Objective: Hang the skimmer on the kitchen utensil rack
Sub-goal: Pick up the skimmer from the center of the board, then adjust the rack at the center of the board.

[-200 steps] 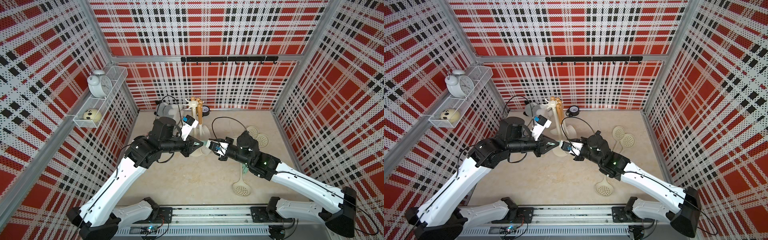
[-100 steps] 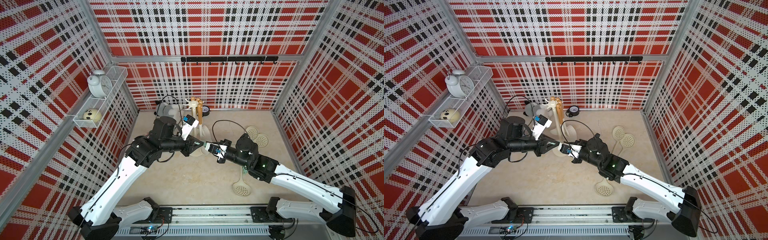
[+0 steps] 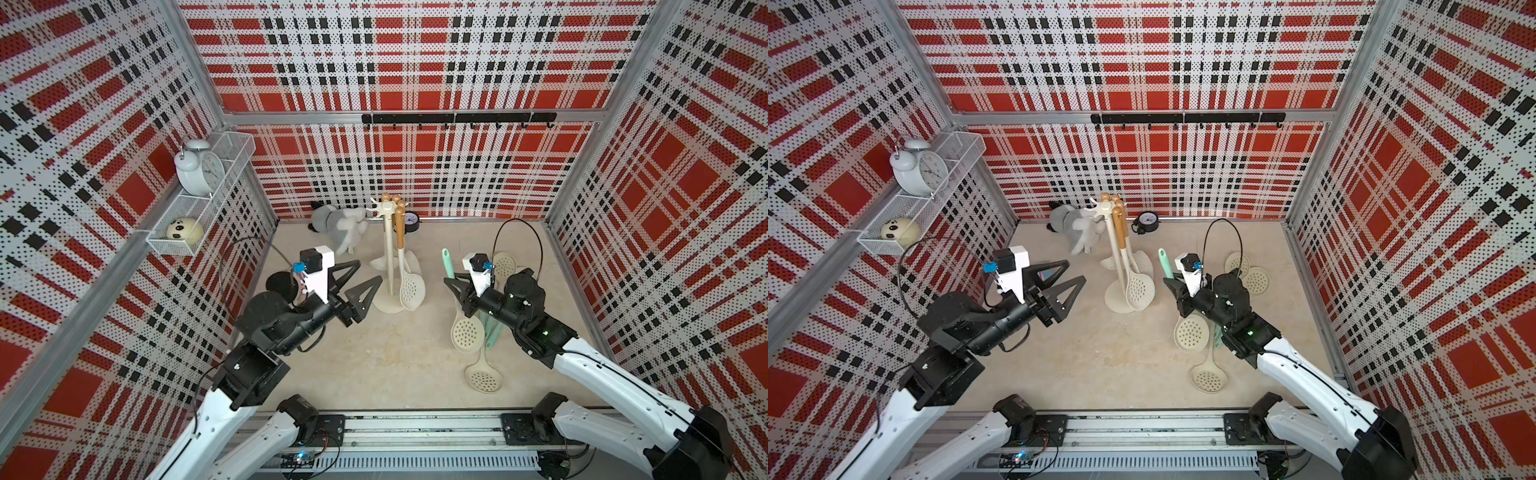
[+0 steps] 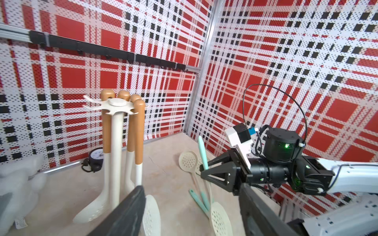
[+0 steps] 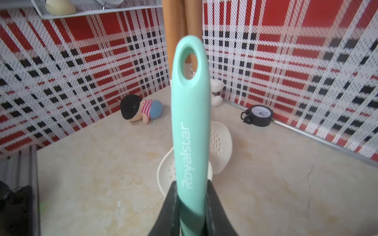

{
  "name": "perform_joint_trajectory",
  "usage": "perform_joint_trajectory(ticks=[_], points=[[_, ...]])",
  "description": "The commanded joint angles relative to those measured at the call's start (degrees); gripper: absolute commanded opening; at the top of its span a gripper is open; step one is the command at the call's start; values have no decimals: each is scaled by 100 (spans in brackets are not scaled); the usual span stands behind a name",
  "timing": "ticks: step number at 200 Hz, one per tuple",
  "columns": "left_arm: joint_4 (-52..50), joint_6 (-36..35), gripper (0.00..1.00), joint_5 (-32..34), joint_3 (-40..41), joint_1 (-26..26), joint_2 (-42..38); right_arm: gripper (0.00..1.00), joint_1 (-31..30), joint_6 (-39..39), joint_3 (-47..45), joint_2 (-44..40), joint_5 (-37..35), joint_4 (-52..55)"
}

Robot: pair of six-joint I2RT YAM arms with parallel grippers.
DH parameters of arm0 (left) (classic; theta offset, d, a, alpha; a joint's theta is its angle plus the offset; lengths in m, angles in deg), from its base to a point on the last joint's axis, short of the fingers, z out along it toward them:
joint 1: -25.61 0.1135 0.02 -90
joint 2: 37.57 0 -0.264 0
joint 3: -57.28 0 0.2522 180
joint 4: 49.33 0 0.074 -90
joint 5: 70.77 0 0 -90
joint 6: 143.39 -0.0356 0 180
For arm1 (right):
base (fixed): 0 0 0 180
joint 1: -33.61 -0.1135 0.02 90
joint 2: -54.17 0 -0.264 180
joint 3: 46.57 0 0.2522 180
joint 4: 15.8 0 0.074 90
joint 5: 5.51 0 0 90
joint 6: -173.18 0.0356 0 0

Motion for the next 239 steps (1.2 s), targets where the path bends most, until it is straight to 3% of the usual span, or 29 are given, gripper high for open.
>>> perform_joint_trajectory(ticks=[1, 21, 39, 72, 136, 179, 209, 239], points=[[2153, 516, 71, 26, 1170, 382, 206, 0, 123, 1008, 109, 66, 1170, -444], [3607, 1002, 57, -1016, 1814, 1010, 773, 0, 141, 758, 428, 124, 1301, 6], [4457, 1096, 50, -1651, 2132, 1422, 1426, 0, 134, 598, 543, 39, 1316, 231], [5312, 1086, 49, -2329, 2155, 1818, 2447, 0, 160, 494, 531, -114, 1255, 386], [5727, 749, 50, -2317, 1579, 1568, 4011, 0, 193, 477, 530, -186, 1204, 500], [5738, 589, 52, -2235, 1109, 1664, 4584, 0, 188, 468, 512, -279, 1197, 595], [5733, 587, 52, -2562, 860, 1657, 4982, 0, 201, 407, 523, -361, 1121, 693], [5734, 427, 48, -2578, 674, 1637, 5327, 0, 201, 389, 531, -367, 1127, 754]])
